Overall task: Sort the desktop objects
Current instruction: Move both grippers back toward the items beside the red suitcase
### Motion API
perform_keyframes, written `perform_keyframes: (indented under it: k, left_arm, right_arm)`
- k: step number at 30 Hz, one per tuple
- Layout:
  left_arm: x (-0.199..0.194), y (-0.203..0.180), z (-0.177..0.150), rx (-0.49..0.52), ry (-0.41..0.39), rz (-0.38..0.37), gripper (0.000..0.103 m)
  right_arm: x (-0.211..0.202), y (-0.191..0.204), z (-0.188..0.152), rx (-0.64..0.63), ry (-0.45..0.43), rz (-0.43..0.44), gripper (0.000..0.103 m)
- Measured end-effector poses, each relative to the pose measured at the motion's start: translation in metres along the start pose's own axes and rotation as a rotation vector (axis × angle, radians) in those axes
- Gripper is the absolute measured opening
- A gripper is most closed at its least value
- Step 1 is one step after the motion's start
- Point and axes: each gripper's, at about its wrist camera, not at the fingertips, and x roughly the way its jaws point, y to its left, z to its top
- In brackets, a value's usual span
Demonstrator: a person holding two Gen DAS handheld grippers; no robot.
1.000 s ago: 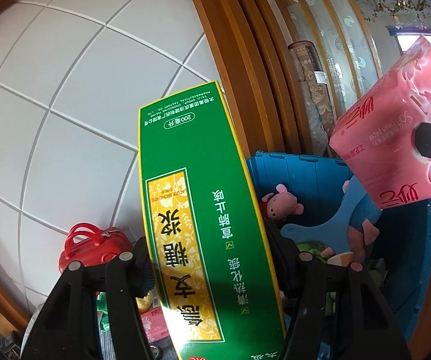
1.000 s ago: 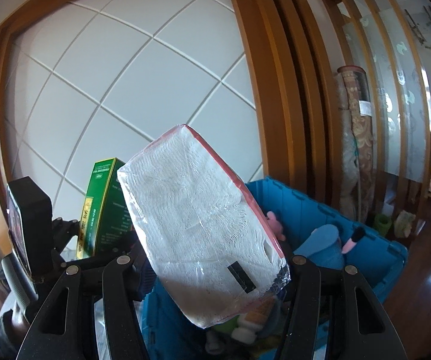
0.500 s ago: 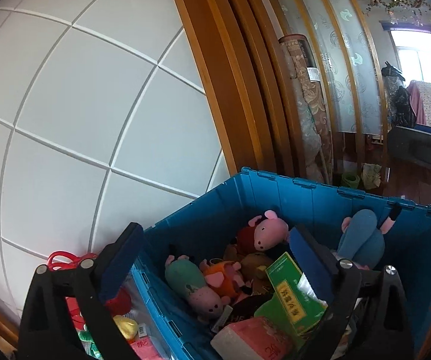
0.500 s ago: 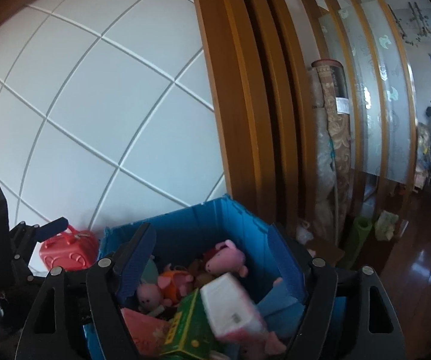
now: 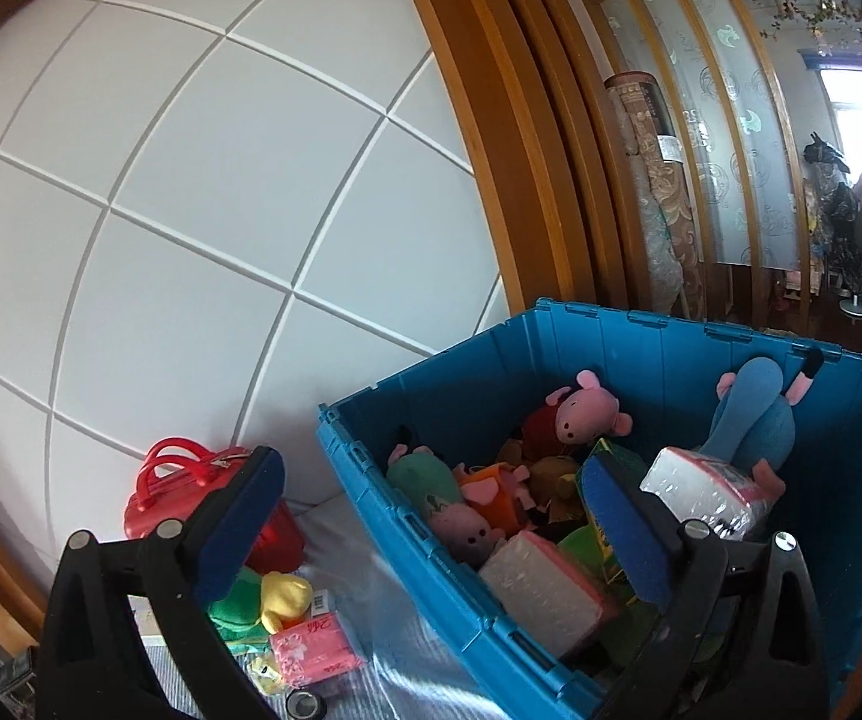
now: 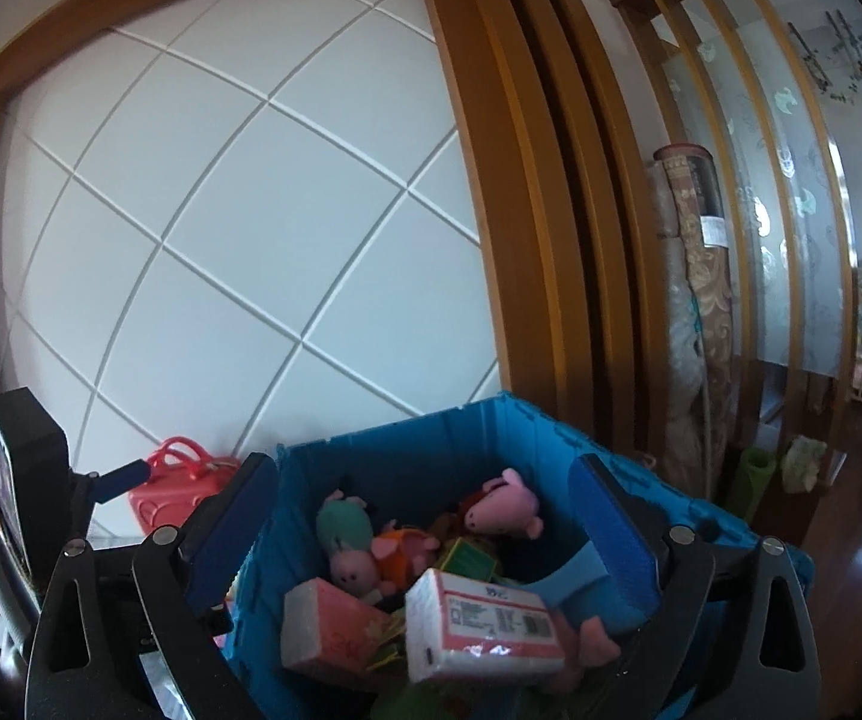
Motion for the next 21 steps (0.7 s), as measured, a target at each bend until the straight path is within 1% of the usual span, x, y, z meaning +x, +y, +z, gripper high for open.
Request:
perform_keyframes:
  k: [1, 4, 10, 17, 21]
  left_arm:
    - [-0.003, 0.003, -0.003, -0.006, 0.001, 0.009, 0.101]
    - [-0.013, 0.011, -0.014, -0.022, -0.003, 0.052, 0.101]
    - [-0.03, 0.036, -0.04, -0.053, 0.013, 0.098, 0.101]
    - [-0.049, 0.083, -0.068, -0.096, 0.021, 0.129, 0.101]
    - [-0.057, 0.114, -0.086, -0.114, 0.031, 0.128, 0.101]
  right_arm:
    - [-0.002, 0.003, -0.003, 0.0, 0.001, 0.006, 0.103]
    - [-0.005, 0.011, -0.01, -0.005, 0.01, 0.026, 0.103]
    - [-0.015, 0.036, -0.026, -0.02, 0.009, 0.055, 0.103]
    - [-0.02, 0.083, -0.041, -0.047, 0.037, 0.086, 0.103]
    - [-0.022, 0.118, -0.048, -0.068, 0.048, 0.095, 0.103]
